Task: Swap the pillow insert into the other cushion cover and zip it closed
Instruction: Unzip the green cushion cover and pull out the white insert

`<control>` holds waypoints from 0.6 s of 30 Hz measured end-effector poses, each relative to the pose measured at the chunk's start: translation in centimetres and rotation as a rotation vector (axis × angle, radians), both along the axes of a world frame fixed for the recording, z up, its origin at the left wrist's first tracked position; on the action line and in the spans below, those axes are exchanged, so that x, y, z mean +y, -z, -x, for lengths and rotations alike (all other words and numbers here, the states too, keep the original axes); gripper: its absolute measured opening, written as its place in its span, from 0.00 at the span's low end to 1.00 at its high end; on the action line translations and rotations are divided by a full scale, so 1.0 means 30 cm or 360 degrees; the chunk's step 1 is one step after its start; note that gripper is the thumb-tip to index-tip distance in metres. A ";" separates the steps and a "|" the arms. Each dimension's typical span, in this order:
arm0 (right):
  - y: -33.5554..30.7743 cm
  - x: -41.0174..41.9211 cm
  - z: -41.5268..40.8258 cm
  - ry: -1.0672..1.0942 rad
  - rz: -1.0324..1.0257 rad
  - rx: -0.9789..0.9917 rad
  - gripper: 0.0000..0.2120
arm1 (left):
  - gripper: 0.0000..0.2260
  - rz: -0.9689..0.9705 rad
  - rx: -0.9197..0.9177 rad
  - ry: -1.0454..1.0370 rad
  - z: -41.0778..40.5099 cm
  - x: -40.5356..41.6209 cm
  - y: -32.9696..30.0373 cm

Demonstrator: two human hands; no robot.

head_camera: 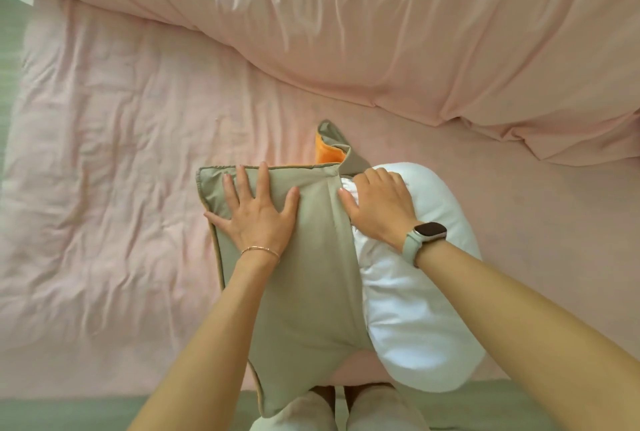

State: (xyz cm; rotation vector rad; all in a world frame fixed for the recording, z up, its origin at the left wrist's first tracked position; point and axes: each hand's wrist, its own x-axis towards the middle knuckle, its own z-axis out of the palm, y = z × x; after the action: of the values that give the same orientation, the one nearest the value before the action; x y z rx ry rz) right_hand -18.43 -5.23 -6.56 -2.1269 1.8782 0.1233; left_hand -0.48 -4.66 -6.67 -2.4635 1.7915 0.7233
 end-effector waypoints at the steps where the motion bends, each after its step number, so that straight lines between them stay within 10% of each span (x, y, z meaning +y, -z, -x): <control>1: 0.003 -0.001 0.004 -0.0034 -0.0017 -0.0010 0.22 | 0.28 -0.0046 0.0022 -0.0053 -0.006 -0.009 0.006; 18: -0.144 0.229 0.158 0.0186 0.0818 -0.0339 0.22 | 0.14 0.0339 0.0186 -0.0131 0.040 -0.037 -0.019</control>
State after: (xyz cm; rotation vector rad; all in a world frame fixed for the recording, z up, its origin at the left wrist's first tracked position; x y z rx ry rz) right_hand -23.19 1.63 -2.24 -2.2094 2.0547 -0.6516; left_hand -1.68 -5.76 -6.10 -2.6968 1.9094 0.7314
